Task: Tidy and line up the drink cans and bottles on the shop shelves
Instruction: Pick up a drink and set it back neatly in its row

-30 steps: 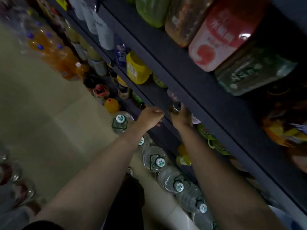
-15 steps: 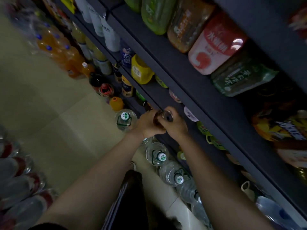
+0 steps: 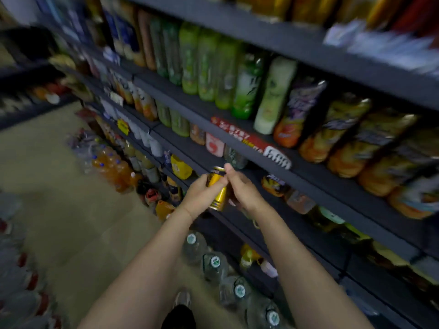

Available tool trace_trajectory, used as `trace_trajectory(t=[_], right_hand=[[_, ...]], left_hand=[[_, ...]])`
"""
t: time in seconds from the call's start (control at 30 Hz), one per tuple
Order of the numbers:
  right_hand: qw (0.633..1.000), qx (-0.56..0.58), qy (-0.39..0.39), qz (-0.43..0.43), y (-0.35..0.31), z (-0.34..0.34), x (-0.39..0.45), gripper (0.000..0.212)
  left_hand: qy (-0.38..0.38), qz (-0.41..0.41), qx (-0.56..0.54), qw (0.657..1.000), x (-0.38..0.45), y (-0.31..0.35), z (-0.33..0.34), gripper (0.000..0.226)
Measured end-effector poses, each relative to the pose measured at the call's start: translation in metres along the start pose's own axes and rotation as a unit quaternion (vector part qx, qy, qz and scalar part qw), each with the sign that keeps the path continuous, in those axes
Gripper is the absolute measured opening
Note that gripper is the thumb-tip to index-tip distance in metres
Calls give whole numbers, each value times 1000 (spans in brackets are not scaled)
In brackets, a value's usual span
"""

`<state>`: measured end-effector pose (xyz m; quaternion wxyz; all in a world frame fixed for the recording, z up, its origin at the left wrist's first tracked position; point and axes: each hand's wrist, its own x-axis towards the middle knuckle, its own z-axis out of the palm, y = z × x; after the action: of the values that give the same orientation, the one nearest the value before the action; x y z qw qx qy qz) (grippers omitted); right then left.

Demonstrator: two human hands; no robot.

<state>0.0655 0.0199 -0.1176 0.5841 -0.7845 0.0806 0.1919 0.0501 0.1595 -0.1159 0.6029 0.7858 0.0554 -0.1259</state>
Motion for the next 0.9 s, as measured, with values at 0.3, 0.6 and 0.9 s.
trace_trajectory(t=[0.3, 0.6, 0.9], right_hand=[[953, 31, 86, -288, -125, -93, -124, 23], [845, -2, 298, -443, -191, -162, -175, 61], [818, -36, 371, -438, -249, -166, -163, 71]], left_hand=[[20, 167, -145, 975, -65, 198, 27, 52], [-16, 350, -112, 930, -92, 298, 56, 15], [106, 357, -69, 926, -41, 309, 14, 34]])
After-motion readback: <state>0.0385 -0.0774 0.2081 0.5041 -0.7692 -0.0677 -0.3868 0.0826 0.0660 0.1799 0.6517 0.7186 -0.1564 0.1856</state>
